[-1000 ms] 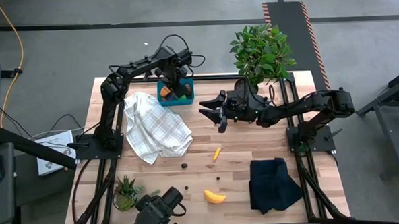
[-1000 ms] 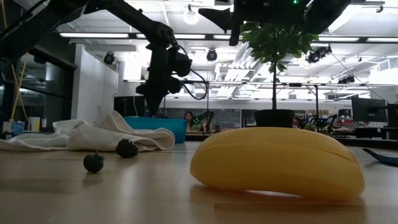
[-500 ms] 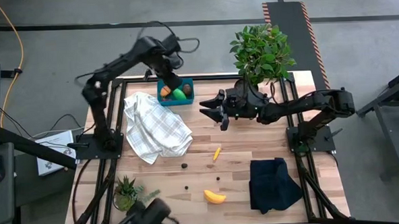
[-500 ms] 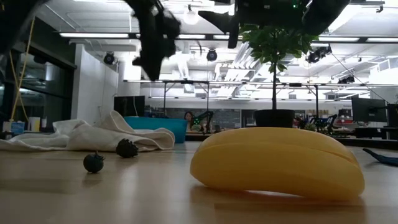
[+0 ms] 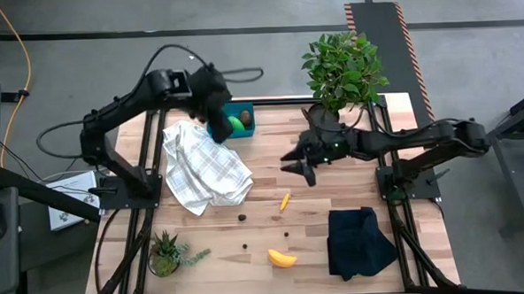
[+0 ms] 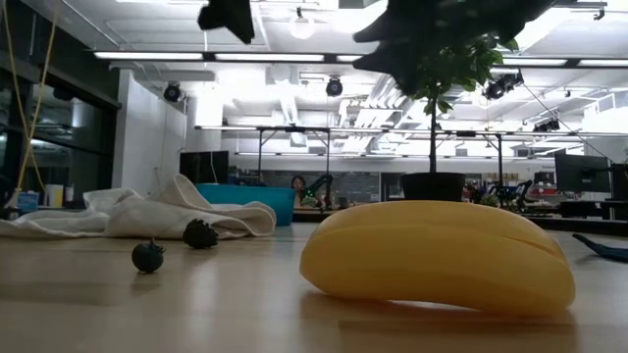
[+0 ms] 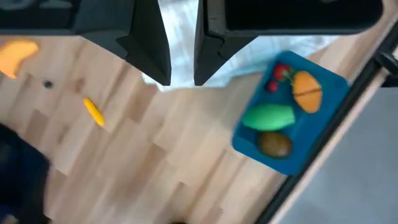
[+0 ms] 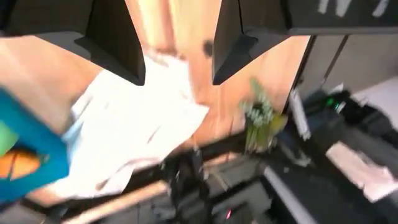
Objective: Pick and placing Produce into tupperware
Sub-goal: Put the blackberry into the blue bin
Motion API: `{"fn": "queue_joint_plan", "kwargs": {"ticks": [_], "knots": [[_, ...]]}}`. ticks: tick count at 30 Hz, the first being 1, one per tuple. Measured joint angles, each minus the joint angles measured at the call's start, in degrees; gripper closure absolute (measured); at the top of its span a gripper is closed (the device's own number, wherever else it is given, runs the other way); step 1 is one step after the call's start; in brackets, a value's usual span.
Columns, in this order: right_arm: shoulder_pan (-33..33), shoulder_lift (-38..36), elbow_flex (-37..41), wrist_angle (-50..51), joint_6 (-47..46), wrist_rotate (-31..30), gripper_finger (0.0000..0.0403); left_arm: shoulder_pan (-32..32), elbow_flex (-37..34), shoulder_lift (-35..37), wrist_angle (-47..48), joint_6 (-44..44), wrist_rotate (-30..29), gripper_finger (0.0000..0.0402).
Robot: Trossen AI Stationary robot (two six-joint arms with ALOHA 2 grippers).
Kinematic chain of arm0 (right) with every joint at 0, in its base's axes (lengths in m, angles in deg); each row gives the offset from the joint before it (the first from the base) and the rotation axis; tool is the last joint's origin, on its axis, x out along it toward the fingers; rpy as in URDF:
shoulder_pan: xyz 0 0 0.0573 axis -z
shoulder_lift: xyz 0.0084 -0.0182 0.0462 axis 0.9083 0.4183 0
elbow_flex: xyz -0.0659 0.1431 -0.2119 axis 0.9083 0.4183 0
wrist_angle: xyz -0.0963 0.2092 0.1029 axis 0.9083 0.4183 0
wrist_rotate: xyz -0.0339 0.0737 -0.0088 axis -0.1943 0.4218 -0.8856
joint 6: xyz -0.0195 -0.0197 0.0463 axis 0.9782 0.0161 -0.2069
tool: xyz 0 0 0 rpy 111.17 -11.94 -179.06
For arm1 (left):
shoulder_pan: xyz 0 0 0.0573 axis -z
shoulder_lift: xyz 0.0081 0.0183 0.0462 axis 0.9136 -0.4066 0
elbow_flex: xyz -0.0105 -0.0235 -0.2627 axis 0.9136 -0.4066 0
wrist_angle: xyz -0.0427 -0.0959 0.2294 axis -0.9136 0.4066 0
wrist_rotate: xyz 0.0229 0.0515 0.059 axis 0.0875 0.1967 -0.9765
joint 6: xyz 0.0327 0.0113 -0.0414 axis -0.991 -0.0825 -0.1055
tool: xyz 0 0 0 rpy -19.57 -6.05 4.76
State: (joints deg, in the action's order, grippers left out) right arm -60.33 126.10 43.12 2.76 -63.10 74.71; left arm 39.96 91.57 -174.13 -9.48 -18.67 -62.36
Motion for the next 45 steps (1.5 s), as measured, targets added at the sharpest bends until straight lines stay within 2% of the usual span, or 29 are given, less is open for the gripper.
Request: {"fn": "queue_joint_plan", "kwargs": {"ticks": [2,7,11,13,17,20,24,29,32,35,40,45], "knots": [[-1.2,-0.6,0.0,3.0,0.1,0.0,0.0224,3.5,0.0,0.6,2.2,1.9,-2.0,0.0345],[-3.2,-0.9,0.0,5.7,-1.3,0.1,0.0224,13.1,-0.2,2.3,5.3,9.4,-11.1,0.0346],[-4.9,-0.9,0.0,6.1,-2.6,0.1,0.0224,20.7,-4.5,4.9,3.9,15.7,-14.2,0.0344],[-5.7,-0.9,0.0,6.2,-2.9,0.2,0.0224,24.3,-9.6,7.1,1.6,19.2,-14.4,0.0344],[-7.6,-0.9,0.0,6.2,-3.6,-1.2,0.0224,31.7,-24.5,13.1,-7.7,27.5,-14.5,0.0344],[-8.4,-0.9,0.0,6.0,-5.5,-2.9,0.0224,37.0,-35.8,18.1,-18.1,33.7,-14.7,0.0344],[-9.5,-0.9,0.0,5.6,-7.8,-6.9,0.0224,44.6,-48.9,23.5,-33.9,36.6,-16.2,0.0344],[-9.9,-0.9,0.0,4.5,-12.8,-11.5,0.0224,52.1,-61.5,26.3,-45.8,42.3,-18.2,0.0344],[-9.9,-0.9,0.0,3.3,-15.7,-13.2,0.0224,55.5,-67.4,26.4,-50.4,45.7,-22.0,0.0344],[-9.9,-0.9,0.0,2.4,-18.1,-15.4,0.0224,57.4,-71.3,26.2,-55.3,43.6,-26.2,0.0344],[-9.9,-0.9,0.0,2.4,-19.8,-17.6,0.0224,57.5,-74.7,25.8,-57.0,34.5,-30.3,0.0343],[-9.9,-0.9,0.0,2.4,-20.6,-20.3,0.0224,57.4,-77.0,25.8,-59.8,29.0,-30.3,0.0325]]}}
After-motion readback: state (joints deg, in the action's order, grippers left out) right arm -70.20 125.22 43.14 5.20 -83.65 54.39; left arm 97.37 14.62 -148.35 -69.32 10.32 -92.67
